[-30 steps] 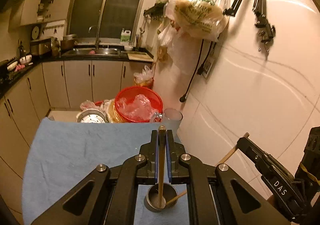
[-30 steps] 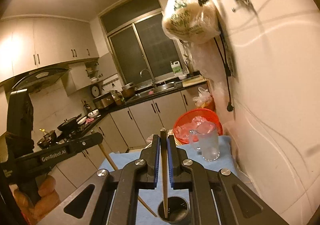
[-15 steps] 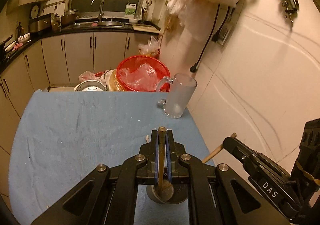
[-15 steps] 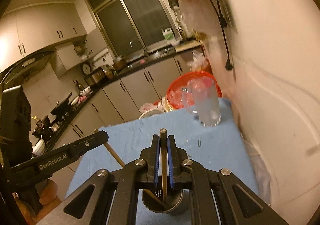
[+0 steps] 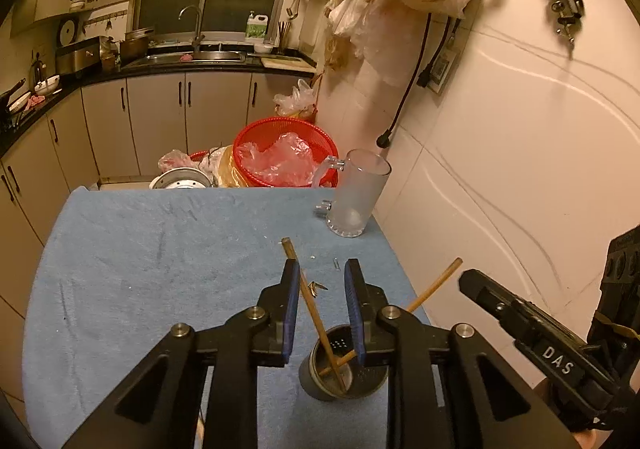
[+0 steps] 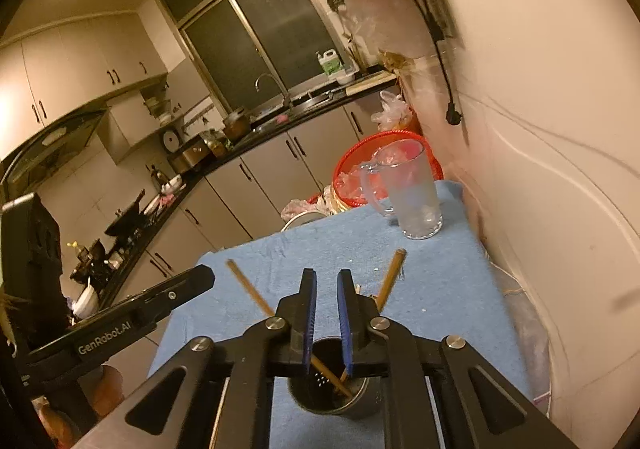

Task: Organize utensils
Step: 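Return to the chopsticks and close the left tool on one while the right tool grasps another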

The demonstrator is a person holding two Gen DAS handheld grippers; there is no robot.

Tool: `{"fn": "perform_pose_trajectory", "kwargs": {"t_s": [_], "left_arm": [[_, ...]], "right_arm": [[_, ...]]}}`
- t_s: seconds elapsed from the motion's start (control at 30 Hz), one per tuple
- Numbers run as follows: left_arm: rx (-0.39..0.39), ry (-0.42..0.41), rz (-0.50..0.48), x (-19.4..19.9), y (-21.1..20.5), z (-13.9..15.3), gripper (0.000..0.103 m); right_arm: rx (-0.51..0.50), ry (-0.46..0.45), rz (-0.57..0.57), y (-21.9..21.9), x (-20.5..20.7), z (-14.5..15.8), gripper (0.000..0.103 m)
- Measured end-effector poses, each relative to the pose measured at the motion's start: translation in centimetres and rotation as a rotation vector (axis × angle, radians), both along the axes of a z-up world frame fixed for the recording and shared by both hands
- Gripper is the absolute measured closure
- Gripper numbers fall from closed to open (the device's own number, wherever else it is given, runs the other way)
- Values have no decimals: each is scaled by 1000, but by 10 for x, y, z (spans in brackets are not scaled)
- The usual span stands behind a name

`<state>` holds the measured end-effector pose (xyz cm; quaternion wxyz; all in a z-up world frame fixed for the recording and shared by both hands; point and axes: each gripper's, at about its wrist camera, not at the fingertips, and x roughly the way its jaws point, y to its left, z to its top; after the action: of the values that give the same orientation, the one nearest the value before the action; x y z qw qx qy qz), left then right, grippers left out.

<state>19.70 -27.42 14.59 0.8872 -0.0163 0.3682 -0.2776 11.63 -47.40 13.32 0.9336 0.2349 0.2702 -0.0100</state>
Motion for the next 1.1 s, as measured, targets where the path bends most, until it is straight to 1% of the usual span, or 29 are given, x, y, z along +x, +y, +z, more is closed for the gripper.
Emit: {"fn": "perform_pose_trajectory", "kwargs": {"t_s": [0.1,0.2,0.27,0.33,0.37,0.4,0.47,0.6,0.7,0.83,0.9,0.97,1.07,1.1], "left_arm": [[-23,-2,1,-11,17,8,80],[-24,-19,25,-27,44,10,78],[-12,-25,47,-40,66,9,77],[4,-39,79,-57,94,5,75],[15,-41,99,-66,110,0,69],[41,-36,124,-73,124,-6,66],[55,-30,167,-87,152,-17,66],[55,53,231,-102,207,-48,66],[82,119,281,-107,238,-71,66],[58,219,308,-106,266,-100,67],[65,252,311,-103,271,-113,67],[80,302,319,-96,272,-128,67],[91,360,298,-81,265,-147,67],[95,377,301,-76,263,-153,69]], "right_arm": [[18,-15,14,7,-19,3,91],[20,-20,45,23,-40,0,91],[11,-9,78,40,-52,-5,91],[7,7,119,59,-61,-11,91],[1,25,141,70,-65,-16,91],[-7,42,160,80,-68,-20,91],[-19,84,198,103,-73,-29,91],[-8,139,262,137,-82,-45,91],[0,165,281,155,-88,-55,91],[-2,191,303,176,-89,-62,91],[-2,201,319,184,-89,-63,91],[-10,209,329,191,-89,-64,91],[-32,216,338,199,-88,-65,91],[-33,219,339,199,-87,-65,91]]}}
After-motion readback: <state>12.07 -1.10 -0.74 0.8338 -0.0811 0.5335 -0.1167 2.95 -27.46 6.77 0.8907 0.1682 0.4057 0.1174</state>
